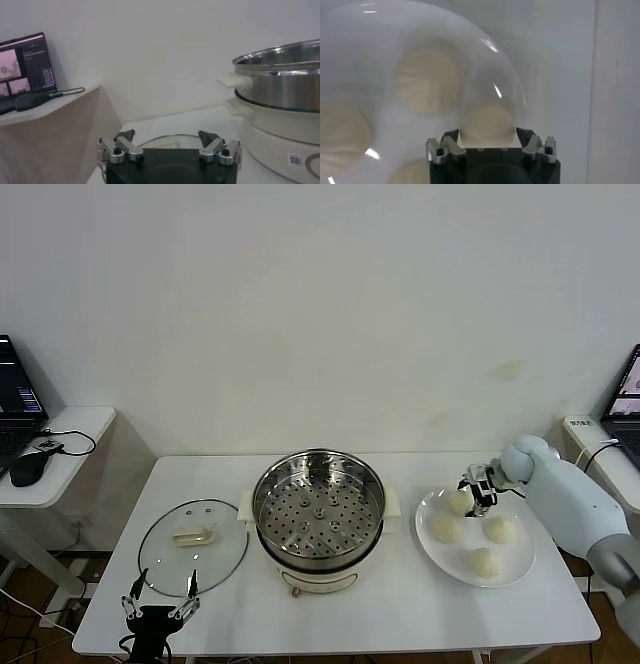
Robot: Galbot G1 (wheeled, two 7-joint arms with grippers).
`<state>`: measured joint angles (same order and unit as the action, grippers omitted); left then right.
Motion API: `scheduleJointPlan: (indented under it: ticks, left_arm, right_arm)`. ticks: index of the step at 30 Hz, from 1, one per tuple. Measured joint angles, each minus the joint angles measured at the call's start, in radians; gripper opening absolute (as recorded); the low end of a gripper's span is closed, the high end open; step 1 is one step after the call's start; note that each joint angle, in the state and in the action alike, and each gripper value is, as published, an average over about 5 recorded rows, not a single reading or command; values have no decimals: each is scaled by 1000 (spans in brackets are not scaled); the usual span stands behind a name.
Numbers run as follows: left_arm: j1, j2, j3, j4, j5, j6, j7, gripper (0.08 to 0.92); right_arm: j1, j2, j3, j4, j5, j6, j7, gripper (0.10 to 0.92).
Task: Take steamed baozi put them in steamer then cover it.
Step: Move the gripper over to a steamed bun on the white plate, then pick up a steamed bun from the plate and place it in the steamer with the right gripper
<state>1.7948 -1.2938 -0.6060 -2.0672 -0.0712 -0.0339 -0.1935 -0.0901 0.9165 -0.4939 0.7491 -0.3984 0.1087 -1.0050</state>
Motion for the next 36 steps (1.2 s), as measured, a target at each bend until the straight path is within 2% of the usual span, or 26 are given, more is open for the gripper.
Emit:
scheduleJointPlan:
  ticks: [9,19,29,36]
  left_arm:
    - [-1,0,2,-5,-5,-1,-5,823]
    - [-7,5,7,-16,-13,-1,-5,823]
    - [-13,28,17,-17,-47,-4,-5,823]
    - [-15,40,21,-21,-64,-11,-1,823]
  right_arm:
    - [10,-21,-33,19,23,-6,-14,633]
    - [45,-74,-76,86,79,-22,-33,619]
    - [207,-208,-216,282,261,-71,-57,628]
    - [396,-224,-371,393,396,-80,-46,628]
